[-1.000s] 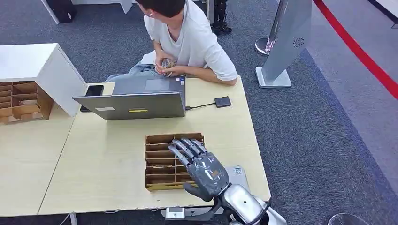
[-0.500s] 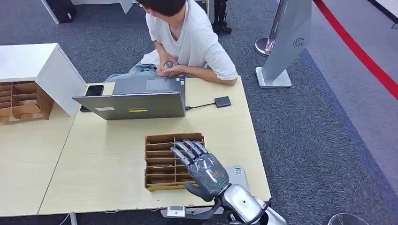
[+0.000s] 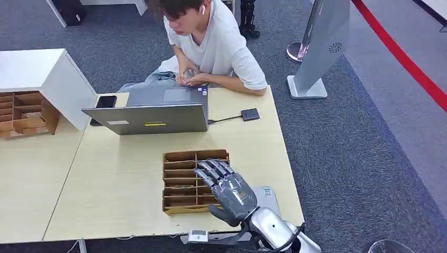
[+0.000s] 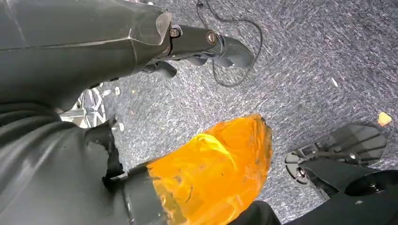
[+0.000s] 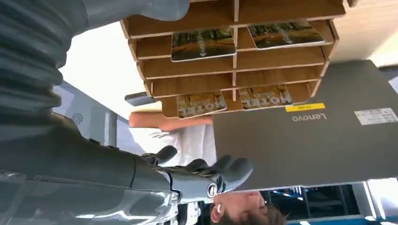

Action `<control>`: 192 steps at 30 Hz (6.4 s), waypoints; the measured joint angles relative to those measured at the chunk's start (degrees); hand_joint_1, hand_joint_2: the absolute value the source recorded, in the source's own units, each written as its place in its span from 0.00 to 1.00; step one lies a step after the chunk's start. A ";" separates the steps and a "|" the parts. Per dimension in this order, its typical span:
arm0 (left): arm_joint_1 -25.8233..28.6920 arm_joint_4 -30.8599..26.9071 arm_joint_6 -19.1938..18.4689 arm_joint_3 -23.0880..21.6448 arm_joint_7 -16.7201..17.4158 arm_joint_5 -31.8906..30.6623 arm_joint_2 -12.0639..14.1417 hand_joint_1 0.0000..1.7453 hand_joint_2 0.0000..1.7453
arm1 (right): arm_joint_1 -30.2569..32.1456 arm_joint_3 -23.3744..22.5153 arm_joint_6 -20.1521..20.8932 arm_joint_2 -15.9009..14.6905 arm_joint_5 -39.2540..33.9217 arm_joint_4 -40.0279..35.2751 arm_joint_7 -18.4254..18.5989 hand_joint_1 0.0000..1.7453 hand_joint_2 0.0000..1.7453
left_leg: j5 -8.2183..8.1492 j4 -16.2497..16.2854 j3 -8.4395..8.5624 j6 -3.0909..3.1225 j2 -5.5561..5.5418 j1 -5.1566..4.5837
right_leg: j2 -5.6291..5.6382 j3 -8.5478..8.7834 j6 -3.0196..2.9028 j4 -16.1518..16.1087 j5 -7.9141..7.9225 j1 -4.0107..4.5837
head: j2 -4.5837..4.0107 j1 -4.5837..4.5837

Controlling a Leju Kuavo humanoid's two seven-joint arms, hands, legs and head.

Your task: Pass the card to the sensor for recognition and then transmit it.

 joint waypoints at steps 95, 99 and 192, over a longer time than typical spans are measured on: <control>-0.55 0.00 -0.66 0.59 0.17 -1.86 -0.09 0.00 0.00 | -3.48 -0.87 4.15 2.80 -2.14 6.49 1.18 0.35 1.00 | 0.00 0.00 0.00 0.00 0.00 0.00 | 0.00 0.00 0.00 0.00 0.00 0.00 | 0.00 0.00; -0.55 0.00 -0.66 0.59 0.17 -1.86 -0.09 0.00 0.00 | -3.49 -0.87 4.17 2.80 -2.14 6.51 1.18 0.38 1.00 | 0.00 0.00 0.00 0.00 0.00 0.00 | 0.00 0.00 0.00 0.00 0.00 0.00 | 0.00 0.00; -0.63 0.00 -0.79 2.80 0.07 -3.41 -0.46 0.00 0.00 | -5.65 -0.90 3.82 5.11 -3.04 6.73 1.70 0.85 1.00 | 0.00 0.00 0.00 0.00 0.00 0.00 | 0.01 -0.01 0.00 0.00 0.00 0.00 | 0.00 0.00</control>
